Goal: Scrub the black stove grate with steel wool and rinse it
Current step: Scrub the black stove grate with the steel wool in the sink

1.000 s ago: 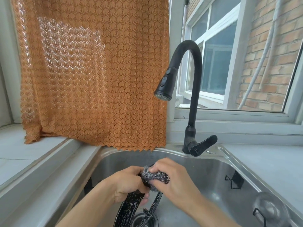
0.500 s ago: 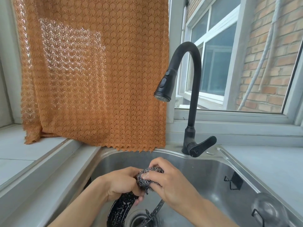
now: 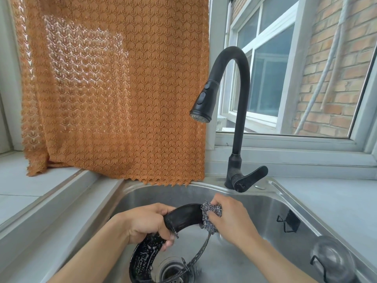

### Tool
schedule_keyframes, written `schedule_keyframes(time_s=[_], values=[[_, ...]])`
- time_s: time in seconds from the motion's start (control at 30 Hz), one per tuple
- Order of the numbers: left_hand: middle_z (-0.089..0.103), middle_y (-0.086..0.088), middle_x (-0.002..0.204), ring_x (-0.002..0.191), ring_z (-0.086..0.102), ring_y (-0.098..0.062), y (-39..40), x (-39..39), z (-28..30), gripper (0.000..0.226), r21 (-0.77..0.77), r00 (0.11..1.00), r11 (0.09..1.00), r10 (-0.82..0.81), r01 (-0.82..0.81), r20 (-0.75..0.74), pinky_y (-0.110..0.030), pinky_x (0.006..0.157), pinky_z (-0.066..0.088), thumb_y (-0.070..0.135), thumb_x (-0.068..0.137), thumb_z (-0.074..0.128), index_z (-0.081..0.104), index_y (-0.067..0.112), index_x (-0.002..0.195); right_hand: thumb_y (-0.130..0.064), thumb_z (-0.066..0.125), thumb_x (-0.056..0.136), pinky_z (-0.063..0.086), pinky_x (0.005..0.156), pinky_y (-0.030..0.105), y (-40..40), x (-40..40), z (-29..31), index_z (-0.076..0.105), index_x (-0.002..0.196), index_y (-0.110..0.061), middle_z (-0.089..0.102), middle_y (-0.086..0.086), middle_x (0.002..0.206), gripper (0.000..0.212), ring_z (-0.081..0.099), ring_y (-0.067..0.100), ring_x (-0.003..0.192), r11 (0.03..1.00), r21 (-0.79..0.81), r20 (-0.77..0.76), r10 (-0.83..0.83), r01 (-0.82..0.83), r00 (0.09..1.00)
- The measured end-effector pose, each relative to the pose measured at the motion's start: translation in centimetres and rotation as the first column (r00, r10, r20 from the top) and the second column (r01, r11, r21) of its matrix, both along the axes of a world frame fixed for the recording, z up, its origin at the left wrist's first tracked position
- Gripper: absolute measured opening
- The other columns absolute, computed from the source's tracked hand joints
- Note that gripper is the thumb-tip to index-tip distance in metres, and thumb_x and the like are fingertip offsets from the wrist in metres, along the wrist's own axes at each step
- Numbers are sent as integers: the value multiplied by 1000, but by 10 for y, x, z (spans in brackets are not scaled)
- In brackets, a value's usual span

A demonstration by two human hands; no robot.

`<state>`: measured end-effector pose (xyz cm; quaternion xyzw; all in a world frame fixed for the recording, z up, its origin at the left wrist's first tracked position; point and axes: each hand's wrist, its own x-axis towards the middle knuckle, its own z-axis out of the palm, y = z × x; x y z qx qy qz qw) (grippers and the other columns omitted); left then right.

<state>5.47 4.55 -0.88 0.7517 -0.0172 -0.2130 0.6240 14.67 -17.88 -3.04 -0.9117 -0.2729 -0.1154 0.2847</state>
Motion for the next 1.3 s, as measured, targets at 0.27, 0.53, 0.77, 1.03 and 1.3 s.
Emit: schedule_keyframes(time_s=[0.27, 0.53, 0.77, 1.03, 1.3], values=[[61, -12, 64, 57, 58, -23, 1, 3, -3, 39, 14, 999, 999, -41, 41, -13, -32, 65, 49, -21, 81, 53, 64, 8, 104, -30, 57, 89, 57, 68, 35, -3, 10, -10, 48, 89, -16, 68, 6, 85, 16, 73, 28, 77, 980, -156, -328, -170, 124, 929], [62, -11, 62, 56, 58, -21, -1, 2, -5, 33, 76, 996, 994, -80, 77, 42, -34, 71, 44, -17, 79, 57, 61, 7, 101, -26, 61, 90, 45, 44, 22, -4, 6, 2, 53, 86, -14, 64, 7, 61, 16, 58, 14, 42, 987, 44, -434, -122, 156, 893], [61, -12, 60, 53, 59, -21, -10, 2, -5, 33, 35, 998, 999, -43, 41, 45, -33, 68, 48, -24, 80, 51, 60, 5, 93, -31, 70, 86, 39, 42, 20, 7, -14, 13, 58, 80, -19, 64, 0, 61, 19, 53, 14, 36, 950, 291, -339, -6, 111, 941], [58, -17, 67, 58, 57, -25, -14, 6, -8, 35, -50, 999, 997, 53, -53, 1, -35, 64, 52, -25, 77, 50, 62, 4, 94, -39, 70, 88, 40, 86, 12, 26, -37, 4, 46, 99, -36, 53, -18, 106, 26, 49, -4, 107, 946, 279, -1, 172, -165, 985], [55, -16, 69, 60, 56, -25, -14, 8, -9, 42, -119, 989, 982, 146, -147, -22, -35, 60, 53, -27, 77, 47, 62, 0, 107, -22, 75, 80, 38, 89, 6, 17, -33, 15, 60, 114, -47, 51, -14, 116, 45, 50, -11, 102, 920, 366, -120, 196, -140, 973]])
